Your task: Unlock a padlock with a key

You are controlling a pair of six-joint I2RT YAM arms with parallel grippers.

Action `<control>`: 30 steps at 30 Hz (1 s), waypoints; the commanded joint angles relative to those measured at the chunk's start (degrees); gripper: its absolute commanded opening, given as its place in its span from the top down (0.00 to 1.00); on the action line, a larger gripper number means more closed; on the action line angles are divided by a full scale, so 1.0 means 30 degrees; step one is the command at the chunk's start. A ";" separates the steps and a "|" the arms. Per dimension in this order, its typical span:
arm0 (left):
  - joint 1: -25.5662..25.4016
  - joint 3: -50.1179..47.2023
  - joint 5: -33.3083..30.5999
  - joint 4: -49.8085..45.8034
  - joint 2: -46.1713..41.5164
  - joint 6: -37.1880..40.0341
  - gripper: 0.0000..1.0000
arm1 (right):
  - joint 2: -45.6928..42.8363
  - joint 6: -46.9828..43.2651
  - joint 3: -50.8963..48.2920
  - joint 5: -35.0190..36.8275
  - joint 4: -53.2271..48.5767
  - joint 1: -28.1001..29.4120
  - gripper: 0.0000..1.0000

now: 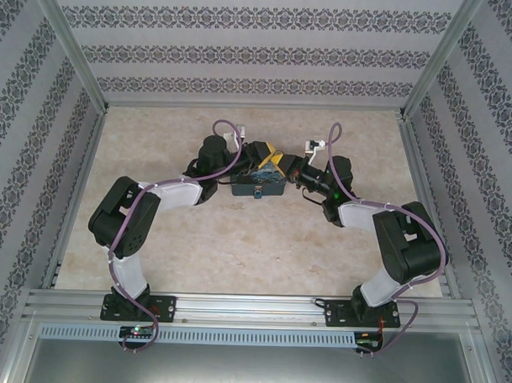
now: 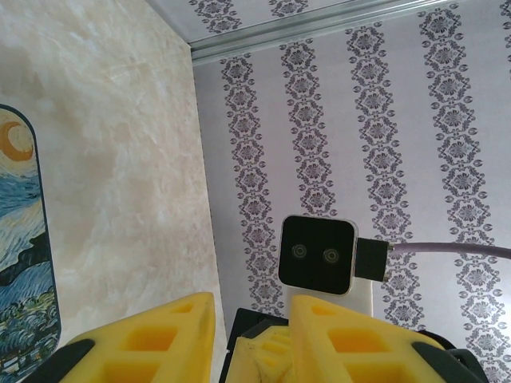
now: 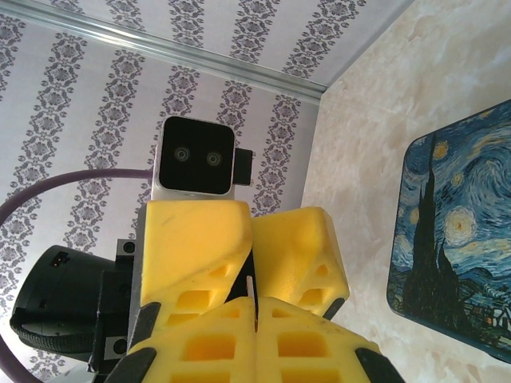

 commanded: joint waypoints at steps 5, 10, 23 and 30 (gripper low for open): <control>-0.0223 0.0395 0.0205 0.0938 0.0290 0.0088 0.73 | 0.0167 -0.0091 0.0078 -0.0155 0.0736 0.0194 1.00; -0.0307 0.0445 0.0202 0.0974 0.0378 0.0054 0.74 | 0.0207 -0.0061 0.0125 -0.0125 0.0733 0.0225 1.00; -0.0470 0.0593 0.0231 0.1091 0.0582 0.0043 0.98 | 0.0248 -0.0050 0.0074 -0.0125 0.0766 0.0288 1.00; -0.0482 -0.0065 -0.0410 0.1874 0.0554 -0.0682 1.00 | -0.0357 0.0068 -0.0718 0.0314 0.0860 -0.0026 0.59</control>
